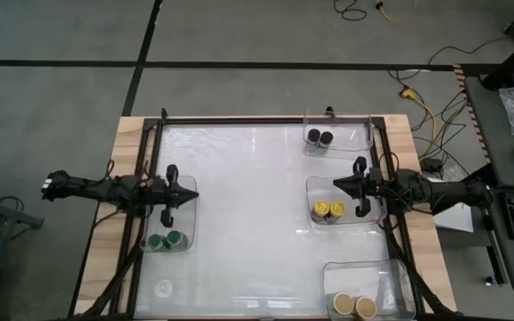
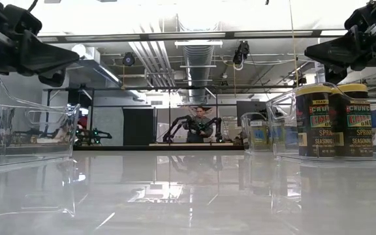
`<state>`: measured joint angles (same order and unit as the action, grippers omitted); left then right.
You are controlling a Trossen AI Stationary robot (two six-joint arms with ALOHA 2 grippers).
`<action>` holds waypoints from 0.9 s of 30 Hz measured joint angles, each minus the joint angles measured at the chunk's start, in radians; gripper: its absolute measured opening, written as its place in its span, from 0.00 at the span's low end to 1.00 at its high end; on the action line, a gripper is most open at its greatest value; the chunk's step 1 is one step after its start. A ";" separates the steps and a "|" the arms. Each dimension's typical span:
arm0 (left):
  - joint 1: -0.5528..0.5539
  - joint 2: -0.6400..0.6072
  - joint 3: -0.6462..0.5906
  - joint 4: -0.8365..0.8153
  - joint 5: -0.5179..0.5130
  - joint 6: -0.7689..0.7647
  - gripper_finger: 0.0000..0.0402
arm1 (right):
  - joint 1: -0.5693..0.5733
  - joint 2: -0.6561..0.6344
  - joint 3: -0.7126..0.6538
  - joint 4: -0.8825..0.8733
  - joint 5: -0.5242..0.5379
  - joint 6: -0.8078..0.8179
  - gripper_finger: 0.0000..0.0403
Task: Sort spices by type
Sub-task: Return to Home Position
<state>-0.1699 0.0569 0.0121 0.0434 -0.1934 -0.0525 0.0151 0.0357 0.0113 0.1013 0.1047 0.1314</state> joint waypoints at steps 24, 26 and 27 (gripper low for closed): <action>0.000 0.021 0.001 0.003 -0.008 0.014 0.00 | 0.000 0.000 0.000 0.000 0.000 0.000 0.04; 0.000 0.020 0.000 0.007 -0.009 0.014 0.00 | 0.000 0.000 0.000 0.000 0.000 0.000 0.04; 0.000 0.020 0.000 0.008 -0.009 0.014 0.00 | 0.000 0.000 0.000 0.000 0.000 0.000 0.04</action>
<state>-0.1699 0.0772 0.0124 0.0513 -0.2028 -0.0387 0.0151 0.0360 0.0113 0.1013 0.1047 0.1310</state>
